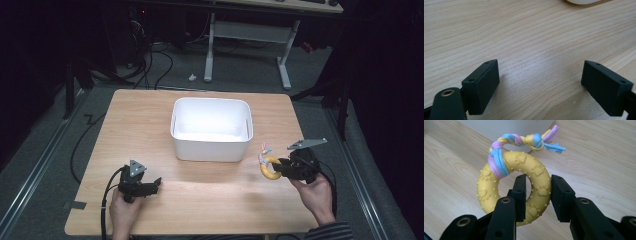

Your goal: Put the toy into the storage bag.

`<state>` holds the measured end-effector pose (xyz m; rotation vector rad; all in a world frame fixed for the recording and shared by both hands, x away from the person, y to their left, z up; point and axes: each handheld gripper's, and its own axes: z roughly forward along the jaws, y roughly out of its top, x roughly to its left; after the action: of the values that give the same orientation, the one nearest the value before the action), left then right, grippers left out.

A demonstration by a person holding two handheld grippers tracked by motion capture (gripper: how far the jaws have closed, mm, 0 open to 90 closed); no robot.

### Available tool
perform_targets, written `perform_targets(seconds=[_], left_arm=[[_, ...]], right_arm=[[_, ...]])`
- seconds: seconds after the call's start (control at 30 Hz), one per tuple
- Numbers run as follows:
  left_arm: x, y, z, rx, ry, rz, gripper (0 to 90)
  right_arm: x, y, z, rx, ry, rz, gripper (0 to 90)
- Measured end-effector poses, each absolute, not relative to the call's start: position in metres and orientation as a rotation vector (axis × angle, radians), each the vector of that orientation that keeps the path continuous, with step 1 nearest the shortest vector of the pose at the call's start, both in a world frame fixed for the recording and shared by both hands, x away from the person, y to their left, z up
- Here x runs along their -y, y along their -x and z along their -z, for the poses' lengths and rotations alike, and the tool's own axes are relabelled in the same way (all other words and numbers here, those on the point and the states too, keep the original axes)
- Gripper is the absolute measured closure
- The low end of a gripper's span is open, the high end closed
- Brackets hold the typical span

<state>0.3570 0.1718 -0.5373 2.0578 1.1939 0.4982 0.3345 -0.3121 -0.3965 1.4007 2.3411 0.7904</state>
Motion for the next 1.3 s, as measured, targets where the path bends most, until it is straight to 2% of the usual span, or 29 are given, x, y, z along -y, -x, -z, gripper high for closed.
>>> perform_targets(seconds=[1.3], left_arm=[[-0.172, -0.357, 0.537, -1.193, -2.058, -0.498, 15.2]], right_arm=[[0.311, -0.36, 0.363, -2.297, -1.389, -0.785, 67.2]])
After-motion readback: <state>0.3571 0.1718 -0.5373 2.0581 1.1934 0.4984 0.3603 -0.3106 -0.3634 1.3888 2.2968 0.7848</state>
